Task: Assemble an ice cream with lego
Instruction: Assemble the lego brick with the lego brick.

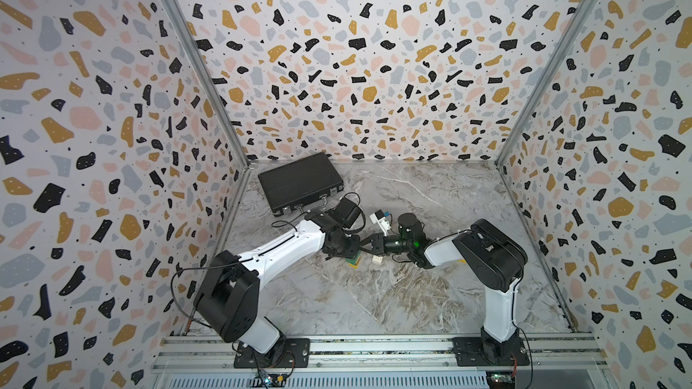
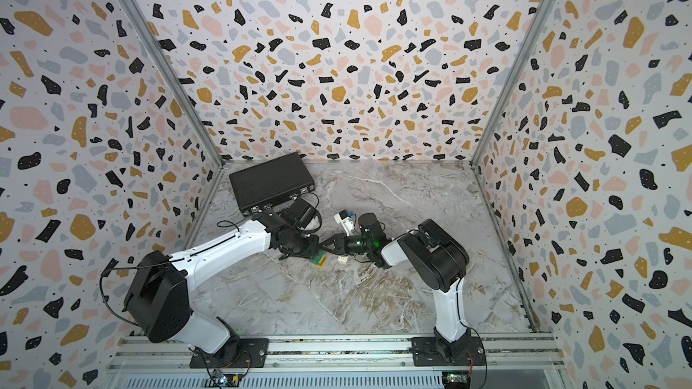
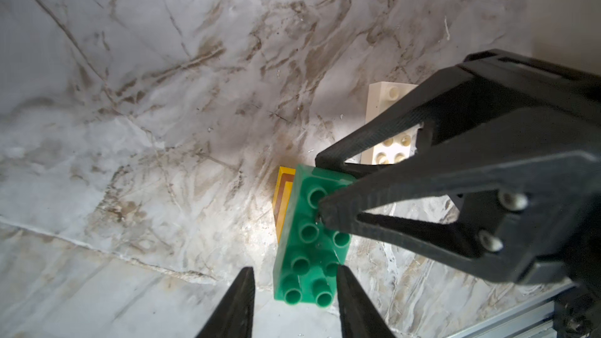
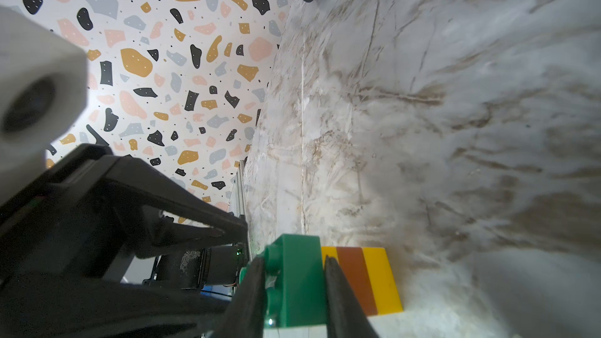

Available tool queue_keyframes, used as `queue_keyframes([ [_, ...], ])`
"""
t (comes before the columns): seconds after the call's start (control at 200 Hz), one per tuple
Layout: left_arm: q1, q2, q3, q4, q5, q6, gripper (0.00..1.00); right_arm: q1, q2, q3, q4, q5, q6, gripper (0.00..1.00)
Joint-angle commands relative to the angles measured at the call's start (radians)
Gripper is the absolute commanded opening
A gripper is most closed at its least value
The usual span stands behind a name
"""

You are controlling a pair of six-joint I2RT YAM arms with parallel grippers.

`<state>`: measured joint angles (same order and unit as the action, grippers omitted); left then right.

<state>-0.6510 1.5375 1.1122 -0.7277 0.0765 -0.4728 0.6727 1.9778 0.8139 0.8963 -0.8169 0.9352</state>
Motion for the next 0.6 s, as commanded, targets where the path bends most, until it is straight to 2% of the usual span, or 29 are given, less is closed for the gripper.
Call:
queue_keyframes([
  [0.0, 0.001, -0.009, -0.034, 0.052, -0.032, -0.051, 0.40, 0.009, 0.044, -0.045, -0.053, 0.043, -0.026, 0.17],
  [0.19, 0.011, 0.038, -0.034, 0.047, -0.024, -0.055, 0.40, 0.009, 0.069, -0.035, -0.066, 0.044, -0.009, 0.19],
  [0.355, 0.020, 0.072, -0.009, 0.019, -0.028, -0.047, 0.39, 0.008, 0.098, -0.028, -0.059, 0.035, 0.023, 0.27],
  [0.395, 0.023, 0.073, -0.011, 0.020, -0.024, -0.044, 0.39, 0.008, 0.098, -0.031, -0.058, 0.036, 0.021, 0.31],
  [0.501, 0.025, 0.051, -0.021, 0.031, -0.014, -0.043, 0.39, 0.008, 0.075, -0.042, -0.054, 0.050, 0.008, 0.49],
  [0.596, 0.025, 0.023, -0.021, 0.037, 0.003, -0.043, 0.40, 0.008, 0.033, -0.041, -0.098, 0.072, -0.022, 0.60],
])
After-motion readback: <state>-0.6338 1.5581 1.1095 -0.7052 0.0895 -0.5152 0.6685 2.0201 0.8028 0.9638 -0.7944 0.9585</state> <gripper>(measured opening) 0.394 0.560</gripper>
